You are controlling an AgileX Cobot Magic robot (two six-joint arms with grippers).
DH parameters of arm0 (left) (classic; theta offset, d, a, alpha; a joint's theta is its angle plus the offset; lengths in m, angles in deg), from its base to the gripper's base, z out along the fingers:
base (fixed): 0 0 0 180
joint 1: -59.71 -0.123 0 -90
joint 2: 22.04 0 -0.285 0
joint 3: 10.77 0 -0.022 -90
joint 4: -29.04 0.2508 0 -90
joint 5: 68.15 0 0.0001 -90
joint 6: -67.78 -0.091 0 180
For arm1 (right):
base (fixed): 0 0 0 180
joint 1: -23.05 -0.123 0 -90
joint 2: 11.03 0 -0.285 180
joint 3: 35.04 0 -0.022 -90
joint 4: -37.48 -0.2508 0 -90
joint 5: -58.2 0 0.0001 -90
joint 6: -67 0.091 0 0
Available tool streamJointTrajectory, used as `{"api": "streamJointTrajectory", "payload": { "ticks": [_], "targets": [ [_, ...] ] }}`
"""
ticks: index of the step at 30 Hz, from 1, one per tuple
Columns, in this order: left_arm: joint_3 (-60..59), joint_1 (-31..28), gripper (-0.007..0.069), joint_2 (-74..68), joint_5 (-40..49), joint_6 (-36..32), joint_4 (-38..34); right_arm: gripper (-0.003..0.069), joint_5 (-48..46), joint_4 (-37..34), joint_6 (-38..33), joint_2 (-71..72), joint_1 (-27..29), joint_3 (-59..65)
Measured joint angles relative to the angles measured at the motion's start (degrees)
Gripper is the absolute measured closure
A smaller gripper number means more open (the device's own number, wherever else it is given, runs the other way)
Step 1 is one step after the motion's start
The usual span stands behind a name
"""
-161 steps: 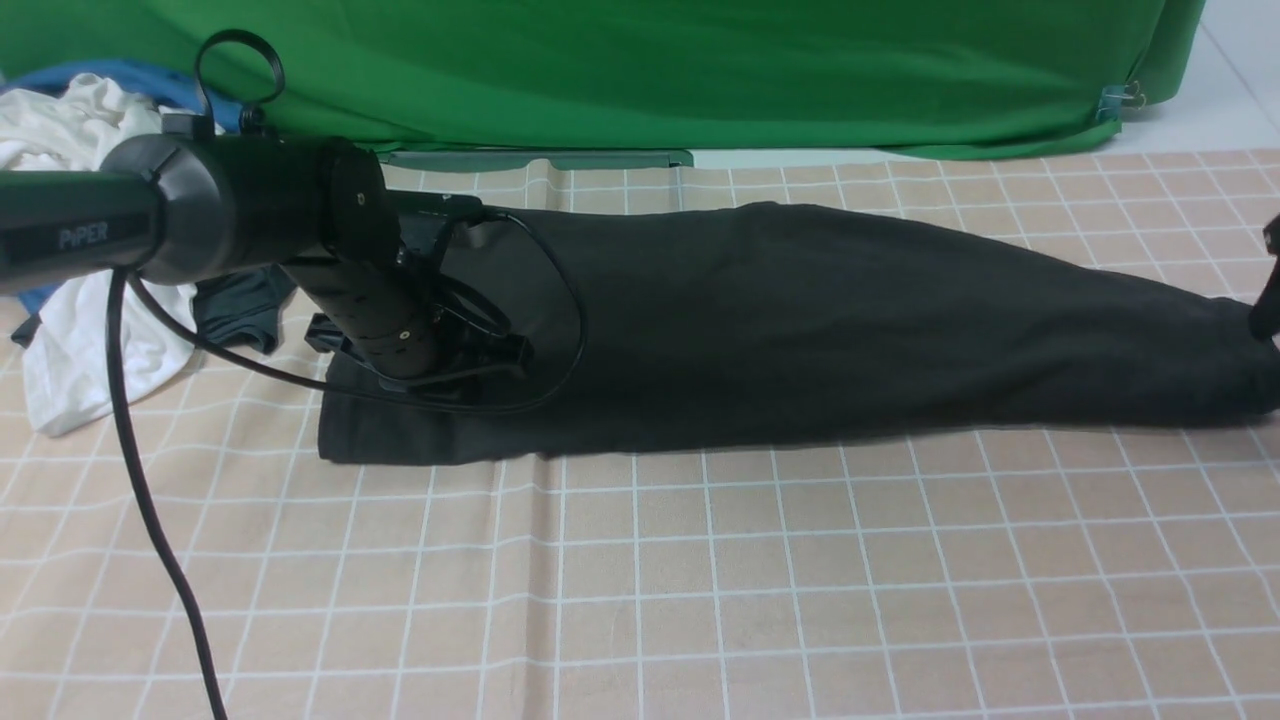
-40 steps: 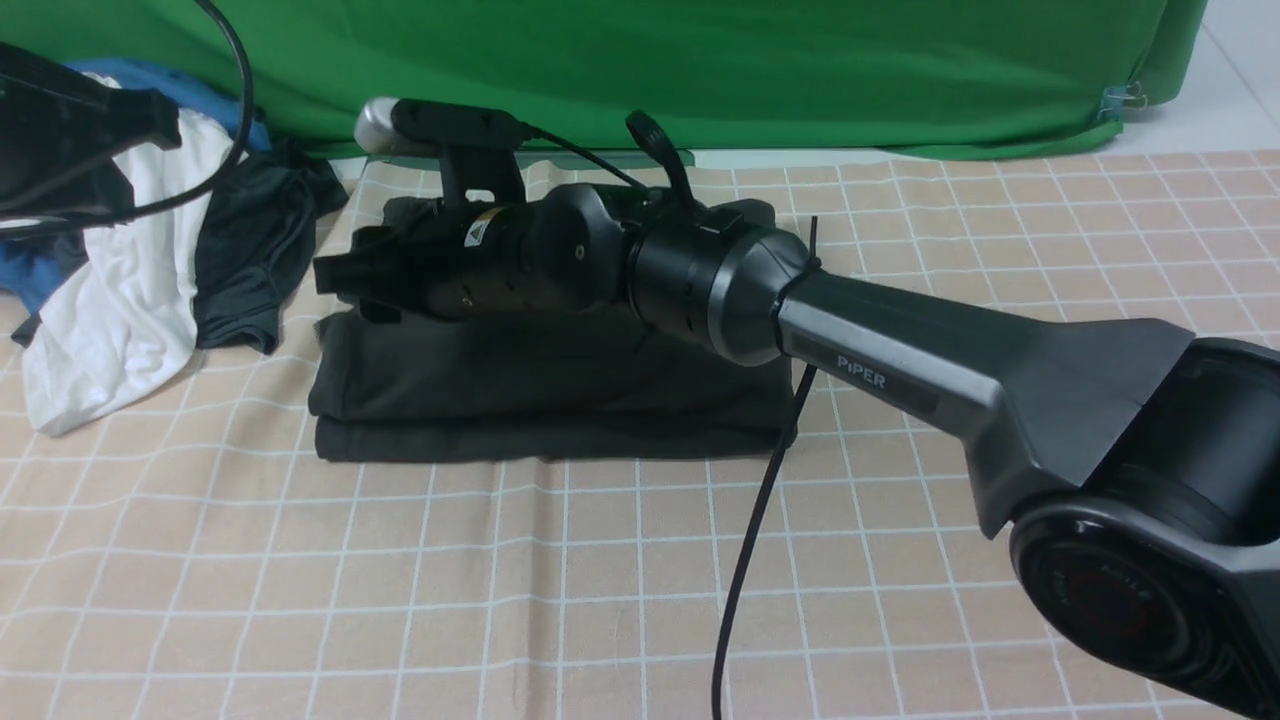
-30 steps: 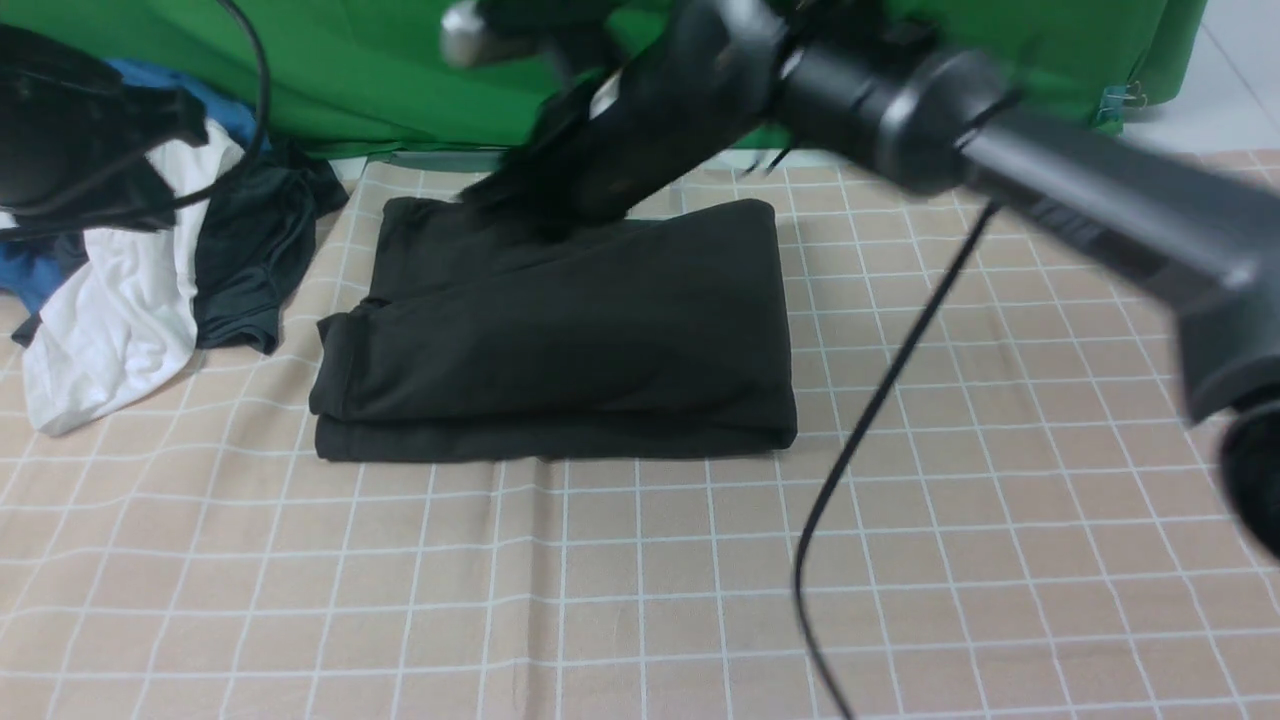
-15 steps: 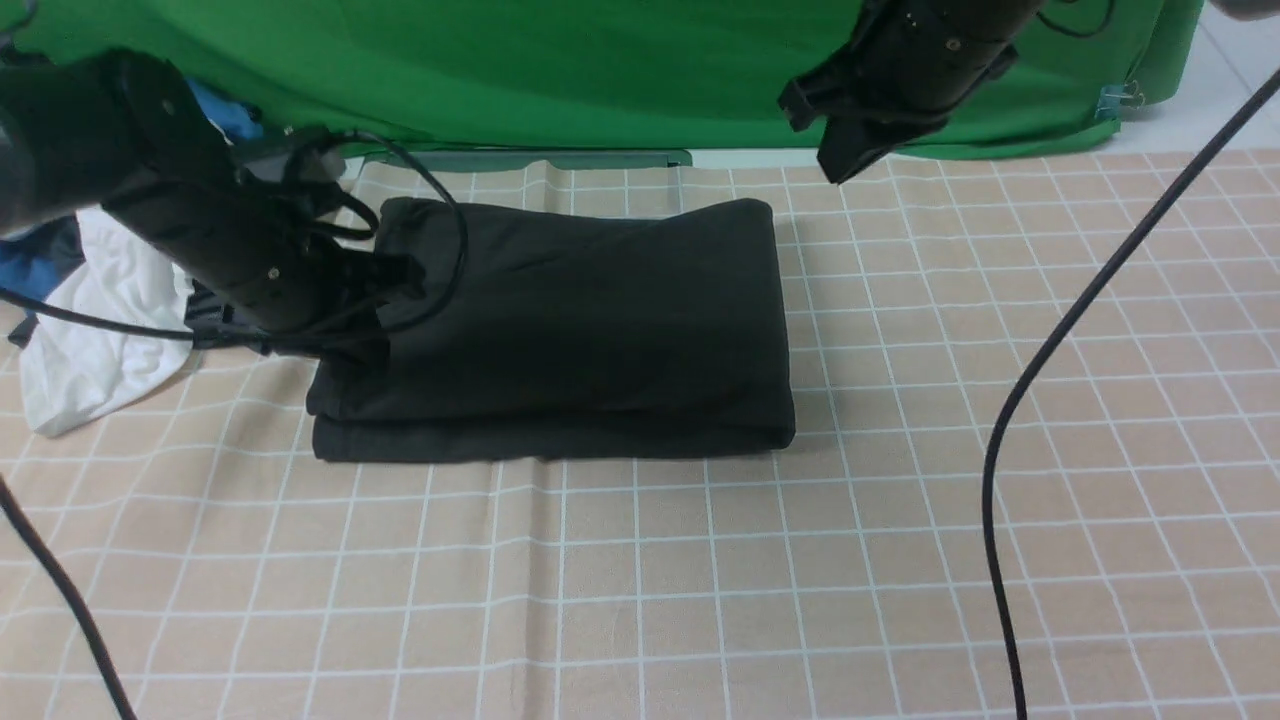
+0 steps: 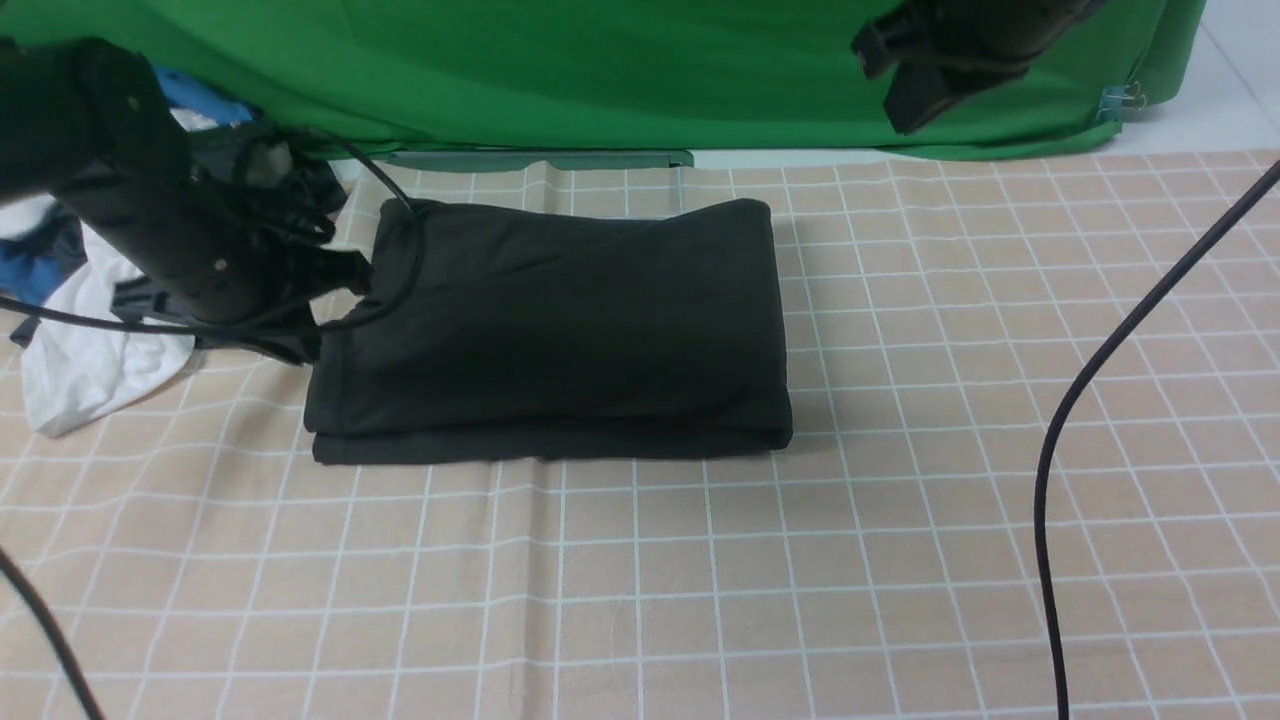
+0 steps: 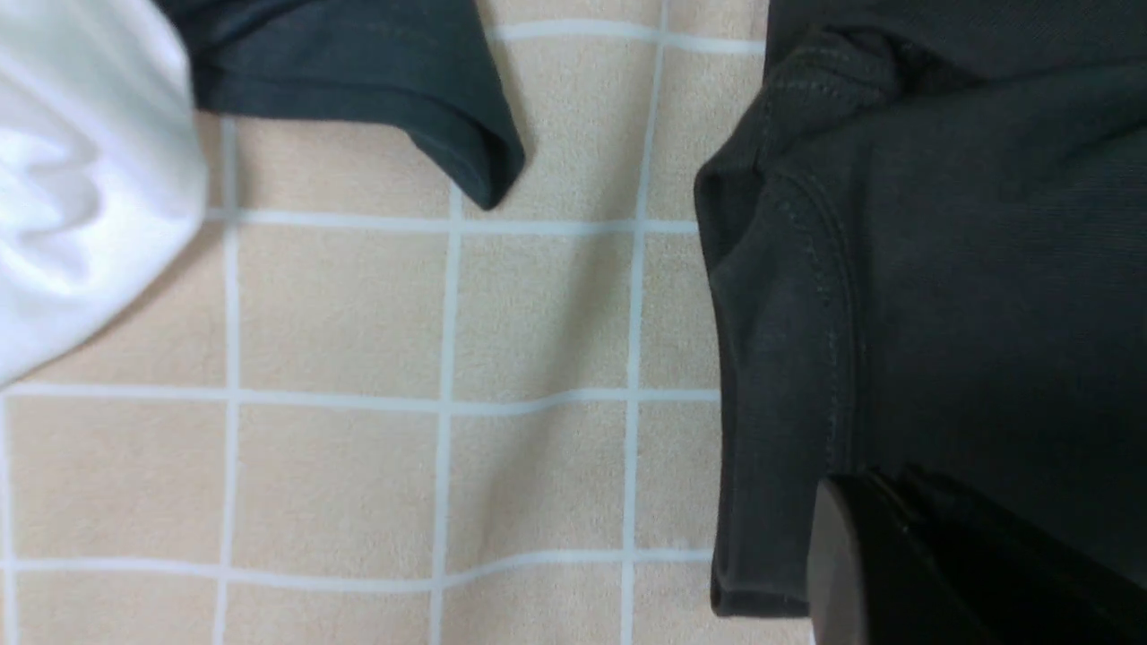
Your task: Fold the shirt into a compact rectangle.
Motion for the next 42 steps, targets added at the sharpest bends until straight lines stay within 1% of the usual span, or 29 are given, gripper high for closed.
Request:
{"api": "streamJointTrajectory", "payload": {
  "ticks": [5,7,9,10,12,13,14,15,18,21,23,25,26,27,29,30,32,34,38,42],
  "targets": [
    [0.0,0.0,0.0582,0.5,2.1,-0.1,0.1,0.0594,-0.3,0.6,0.0,0.0,0.0,3.1],
    [0.0,0.0,0.0501,-1.1,1.9,-0.2,0.1,0.0582,-0.4,0.6,-0.1,-0.1,0.0,3.6],
    [0.0,0.0,0.0404,-2.6,1.3,-0.2,-0.3,0.0575,-0.4,0.4,-0.1,-0.1,0.0,3.6],
    [0.0,0.0,0.0393,-2.8,1.3,-0.2,-0.3,0.0574,-0.4,0.4,-0.1,-0.1,0.0,3.6],
    [0.0,0.0,0.0267,-5.0,0.4,-0.4,-1.0,0.0569,-0.4,0.2,-0.1,-0.1,0.0,3.6],
    [0.0,0.0,0.0190,-6.0,-0.2,-0.7,-2.0,0.0568,-0.4,0.2,-0.1,-0.1,0.0,3.6],
    [0.0,0.0,0.0160,-6.7,-0.5,-1.0,-2.6,0.0568,-0.4,0.2,-0.1,-0.1,0.0,3.6],
    [0.0,0.0,0.0108,-7.5,-0.6,-2.0,-4.0,0.0567,-0.4,0.1,-0.1,-0.1,0.0,3.6],
    [0.0,0.0,0.0043,-9.7,-0.5,-6.3,-7.7,0.0554,-0.4,-0.1,0.0,-0.1,0.0,3.6],
    [0.2,-0.1,0.0055,-10.8,-0.3,-7.3,-9.0,0.0528,-0.4,-0.1,0.0,-0.2,0.0,3.6],
    [0.4,-0.1,0.0102,-11.1,-0.2,-7.7,-9.4,0.0501,-0.4,-0.3,0.0,-0.5,0.0,3.6],
    [0.5,-0.1,0.0193,-11.4,0.1,-7.8,-10.0,0.0456,-0.4,-1.5,-0.1,-1.1,0.0,3.6],
    [0.5,-0.1,0.0204,-11.4,0.2,-7.8,-10.1,0.0452,-0.4,-1.6,-0.1,-1.3,0.0,3.6],
    [0.5,-0.1,0.0305,-11.4,0.5,-7.9,-10.5,0.0398,-0.4,-2.9,-0.1,-2.4,0.0,3.6],
    [0.5,-0.1,0.0447,-11.5,1.2,-7.9,-10.4,0.0342,-0.3,-4.7,-0.1,-3.9,0.0,3.9],
    [0.5,-0.1,0.0507,-11.6,1.4,-8.1,-10.4,0.0312,-0.3,-6.0,-0.1,-4.8,0.0,4.2],
    [0.5,-0.1,0.0561,-11.6,1.6,-8.5,-10.4,0.0260,-0.2,-8.4,-0.1,-6.4,0.0,5.0],
    [0.5,-0.1,0.0574,-11.6,1.7,-8.9,-10.5,0.0209,-0.2,-11.4,-0.1,-7.9,-0.1,6.0],
    [0.5,-0.1,0.0574,-11.6,1.7,-9.1,-10.5,0.0133,-0.2,-13.0,-0.6,-11.1,-0.7,6.5],
    [0.5,-0.1,0.0574,-11.6,1.7,-9.1,-10.5,0.0092,0.0,-13.7,-1.2,-13.9,-1.7,6.5]
  ]
}}
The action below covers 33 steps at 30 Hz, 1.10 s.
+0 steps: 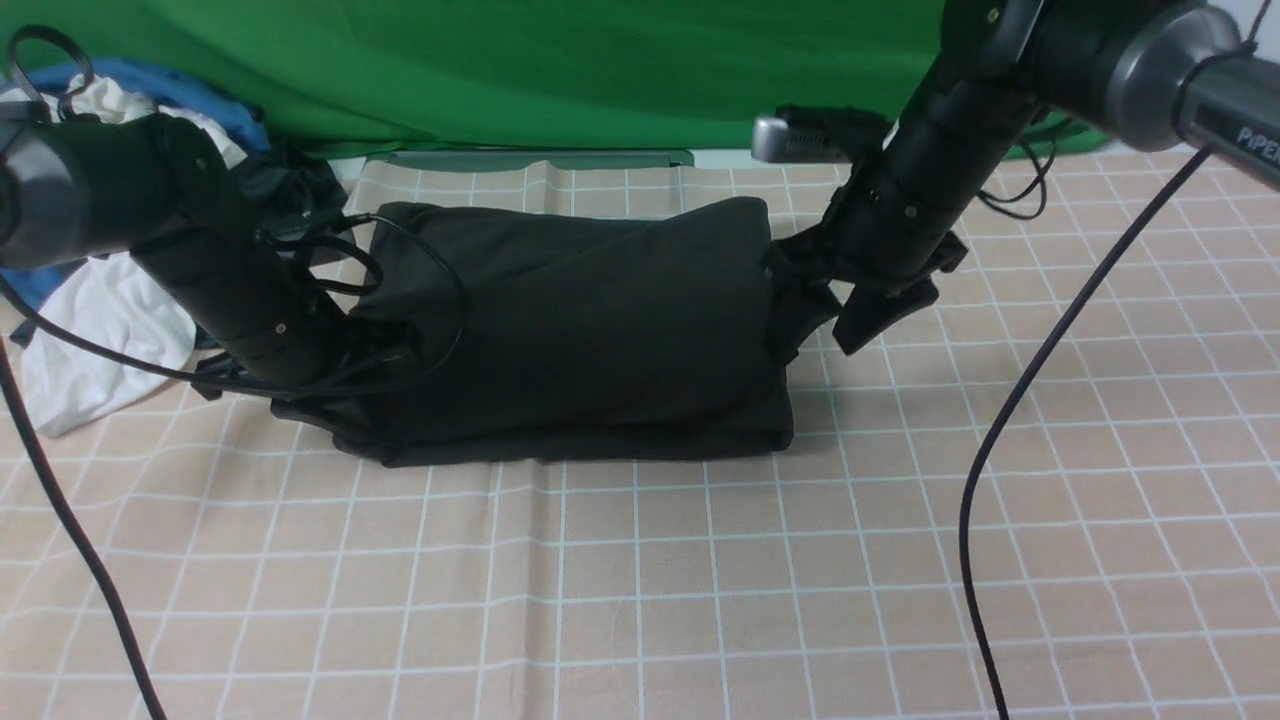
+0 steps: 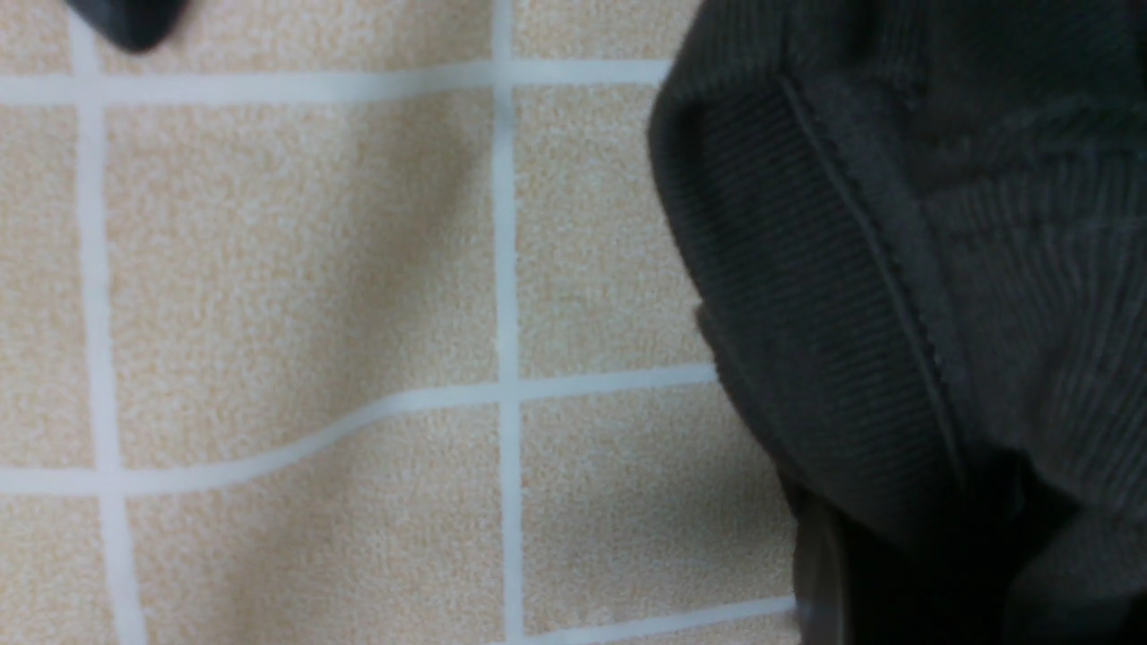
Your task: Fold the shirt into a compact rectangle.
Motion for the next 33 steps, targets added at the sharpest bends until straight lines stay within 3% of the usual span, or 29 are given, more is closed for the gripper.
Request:
{"api": "streamJointTrajectory", "payload": {
  "ticks": [7,9,10,12,13,14,16,25,33],
  "targets": [
    [0.0,0.0,0.0574,0.0,0.0,-0.1,0.0,0.0087,2.4,-1.8,-0.3,-4.0,-2.1,0.0],
    [0.0,0.0,0.0574,0.0,0.0,-0.1,0.0,0.0119,2.9,-2.1,-0.6,-4.7,-2.5,0.0],
    [0.0,0.0,0.0574,0.0,0.0,-0.1,-0.2,0.0172,3.4,-2.1,-1.8,-5.0,-2.6,0.0],
    [0.0,0.0,0.0574,0.1,0.0,-0.2,-0.6,0.0374,3.9,-2.0,-4.5,-5.1,-2.6,0.0],
    [0.0,0.0,0.0574,0.1,0.1,-0.4,-0.6,0.0397,3.9,-2.0,-5.0,-5.1,-2.6,0.0],
    [0.0,0.0,0.0574,0.4,0.2,-0.6,-0.6,0.0512,3.6,-2.0,-6.1,-4.7,-2.6,0.0],
    [-0.1,0.0,0.0574,1.4,0.9,-0.7,-0.6,0.0561,2.5,-2.0,-6.6,-4.0,-2.6,0.0],
    [-5.7,1.1,0.0589,13.6,3.9,1.3,-3.0,0.0561,1.2,4.5,-4.0,10.8,-2.6,9.3],
    [-23.8,9.3,0.0589,23.9,-2.0,5.6,-4.9,0.0561,3.2,5.2,-2.8,22.0,-2.6,32.0]
  ]
}}
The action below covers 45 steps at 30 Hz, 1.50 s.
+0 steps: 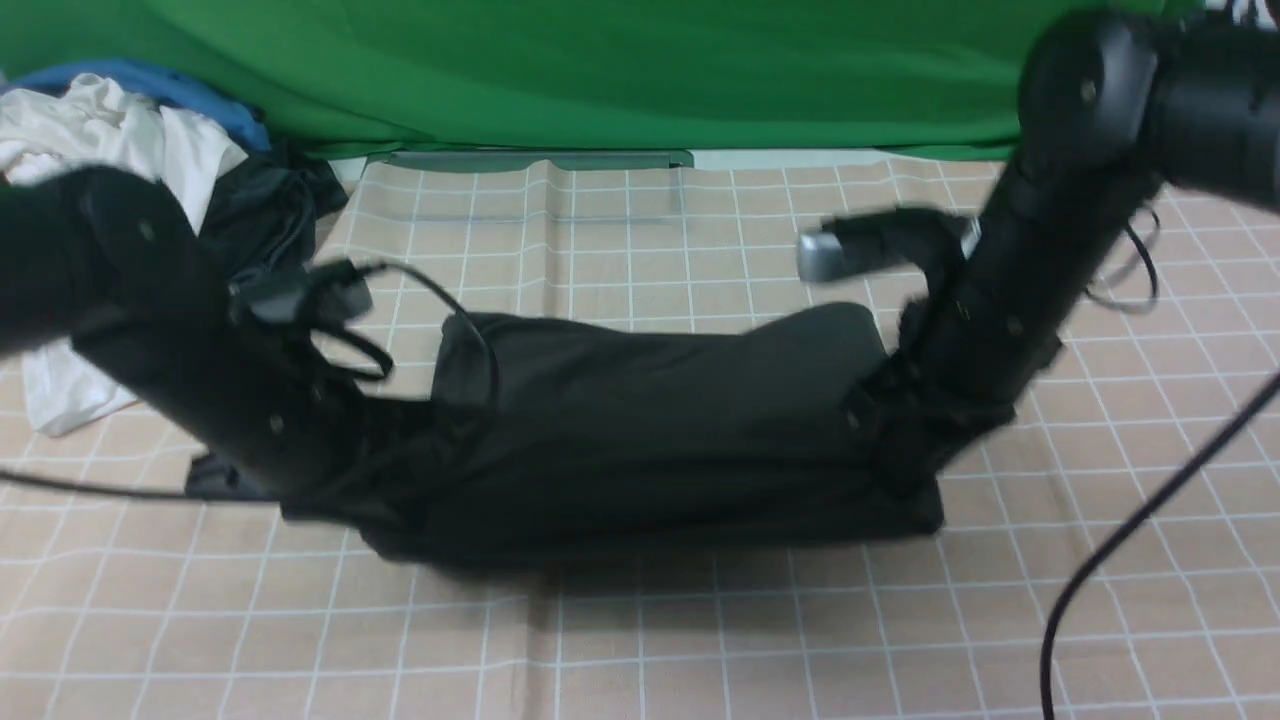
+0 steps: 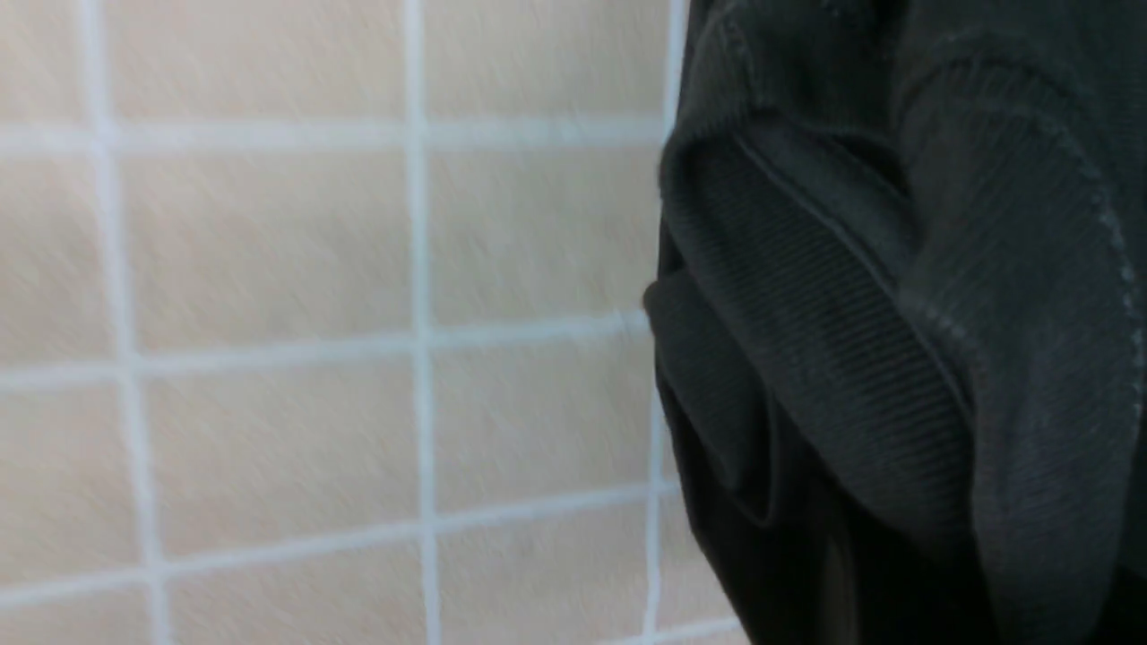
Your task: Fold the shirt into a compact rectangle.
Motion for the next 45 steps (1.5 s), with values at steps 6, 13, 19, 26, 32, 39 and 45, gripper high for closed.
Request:
{"api": "streamJointTrajectory", "payload": {
  "ticks": [6,13,19,26,32,39,45],
  "targets": [
    [-3.7,2.6,0.0545,0.4,-3.1,0.7,0.6,0.0431,3.1,1.7,1.0,0.2,-0.1,6.5],
    [-3.1,2.6,0.0257,0.4,-1.3,1.5,5.2,0.0249,3.0,4.9,0.3,2.5,0.0,6.7],
    [2.6,2.6,0.0177,2.0,8.3,2.9,10.9,0.0459,2.7,9.9,2.8,11.7,0.0,6.7],
    [5.3,2.6,0.0561,19.6,10.1,3.1,11.6,0.0620,10.2,15.0,7.4,37.4,0.0,7.3],
    [-0.3,2.6,0.0606,40.1,7.8,3.1,11.5,0.0621,25.3,15.8,7.4,58.1,0.0,14.9],
    [-11.0,2.6,0.0606,64.4,3.6,3.1,11.2,0.0622,49.7,16.3,5.4,83.3,0.0,35.3],
    [-20.2,2.6,0.0606,80.1,-1.6,3.1,11.1,0.0612,61.4,16.3,4.0,99.2,0.0,50.3]
  ]
}}
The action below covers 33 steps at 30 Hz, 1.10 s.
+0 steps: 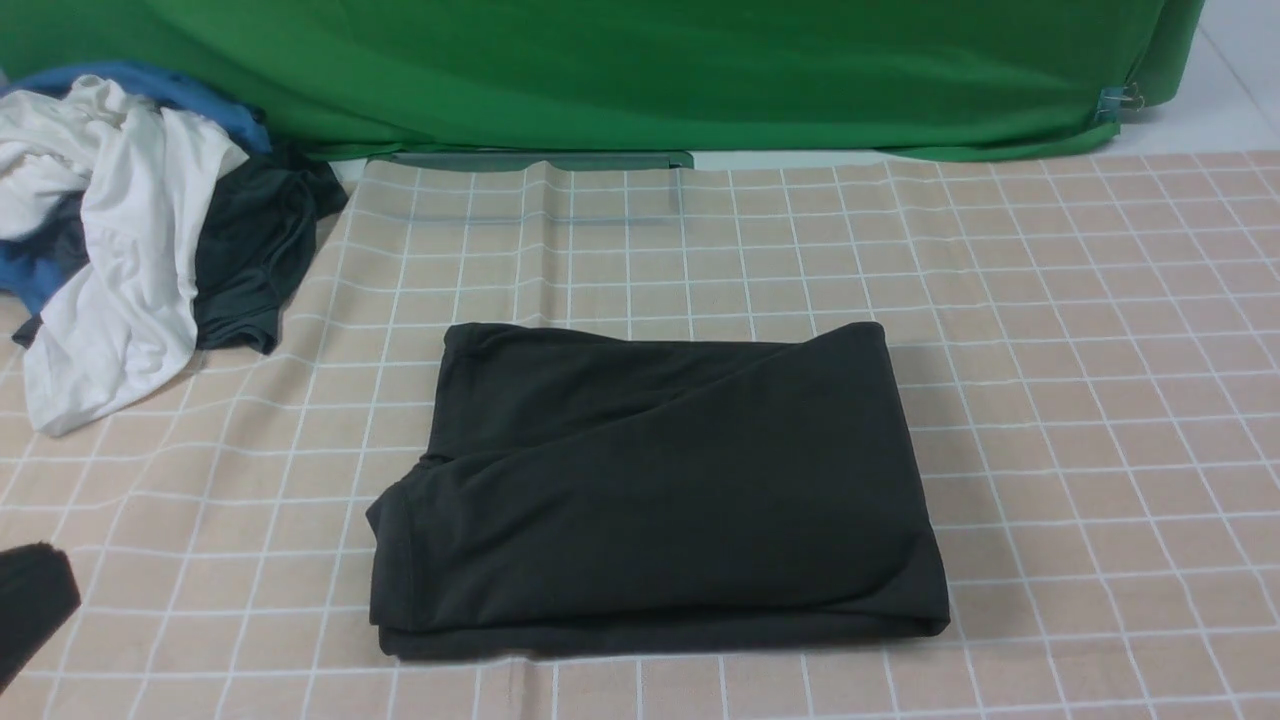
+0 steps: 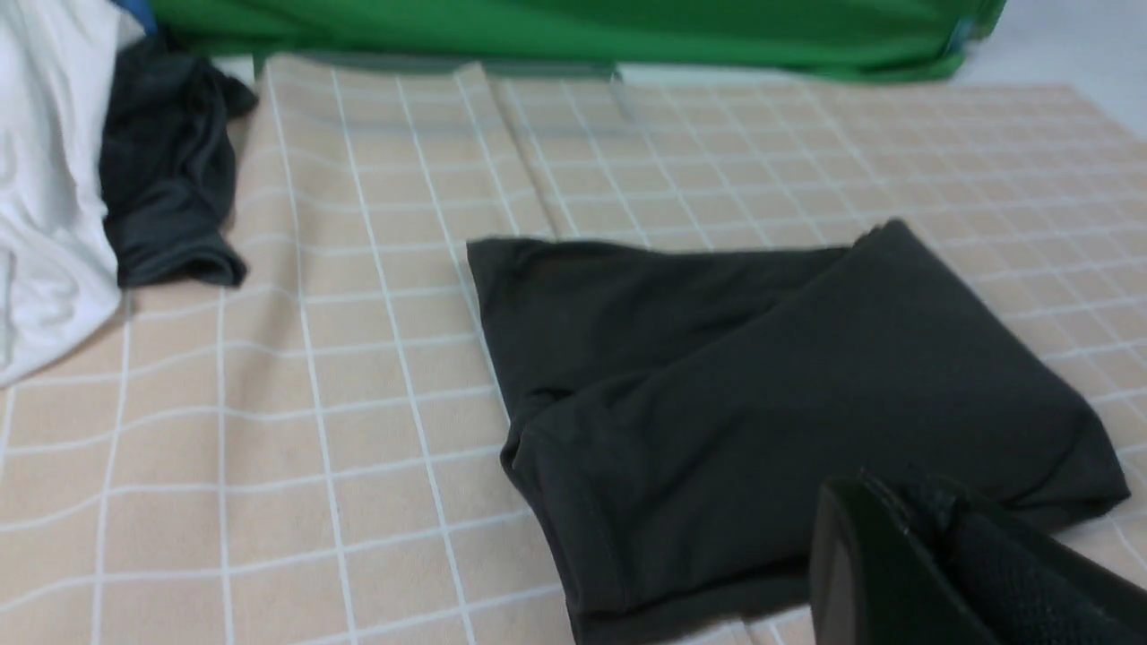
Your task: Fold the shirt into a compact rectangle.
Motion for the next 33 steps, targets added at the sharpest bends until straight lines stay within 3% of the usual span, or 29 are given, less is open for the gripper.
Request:
{"api": "streamJointTrajectory", "payload": {
  "ticks": [13,30,33],
  "targets": [
    [-5.2,0.0,0.0606,5.7,-10.2,-0.2,0.0,0.0461,2.1,0.0,0.0,4.0,0.0,4.5],
    [-5.2,0.0,0.0606,5.7,-10.7,-1.4,0.7,0.0424,2.0,0.0,0.1,4.0,0.0,4.5],
    [-6.5,0.0,0.0606,5.7,-14.1,-2.4,2.2,0.0424,2.0,0.0,0.1,4.0,0.0,4.5]
  ]
}}
